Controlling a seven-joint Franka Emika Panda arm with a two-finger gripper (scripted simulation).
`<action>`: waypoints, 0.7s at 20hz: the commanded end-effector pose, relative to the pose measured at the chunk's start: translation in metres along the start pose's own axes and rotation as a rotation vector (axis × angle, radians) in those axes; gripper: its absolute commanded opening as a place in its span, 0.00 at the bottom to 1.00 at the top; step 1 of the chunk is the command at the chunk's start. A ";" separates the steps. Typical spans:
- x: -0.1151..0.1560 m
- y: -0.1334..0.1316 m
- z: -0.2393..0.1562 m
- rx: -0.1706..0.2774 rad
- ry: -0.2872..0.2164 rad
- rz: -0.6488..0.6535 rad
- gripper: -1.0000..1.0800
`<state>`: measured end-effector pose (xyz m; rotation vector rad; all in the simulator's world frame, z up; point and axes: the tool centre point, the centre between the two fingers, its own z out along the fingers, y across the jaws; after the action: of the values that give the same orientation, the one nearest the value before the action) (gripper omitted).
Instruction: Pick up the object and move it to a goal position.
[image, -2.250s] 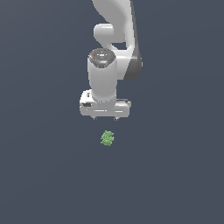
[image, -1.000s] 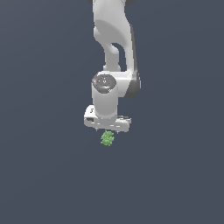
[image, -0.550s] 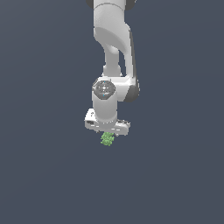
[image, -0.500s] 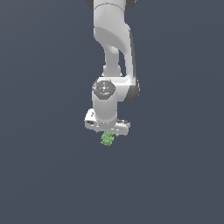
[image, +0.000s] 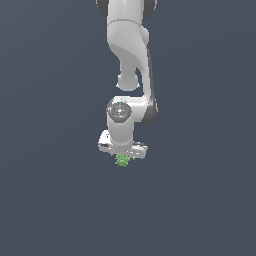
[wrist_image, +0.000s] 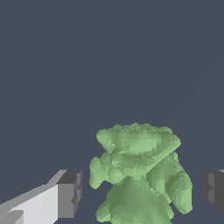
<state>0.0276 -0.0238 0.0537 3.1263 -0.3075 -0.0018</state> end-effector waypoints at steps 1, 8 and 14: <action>0.000 0.000 0.009 0.000 0.001 0.001 0.96; 0.001 0.000 0.013 0.000 0.001 0.001 0.00; 0.001 0.000 0.013 0.000 0.001 0.001 0.00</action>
<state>0.0293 -0.0238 0.0415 3.1264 -0.3088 0.0013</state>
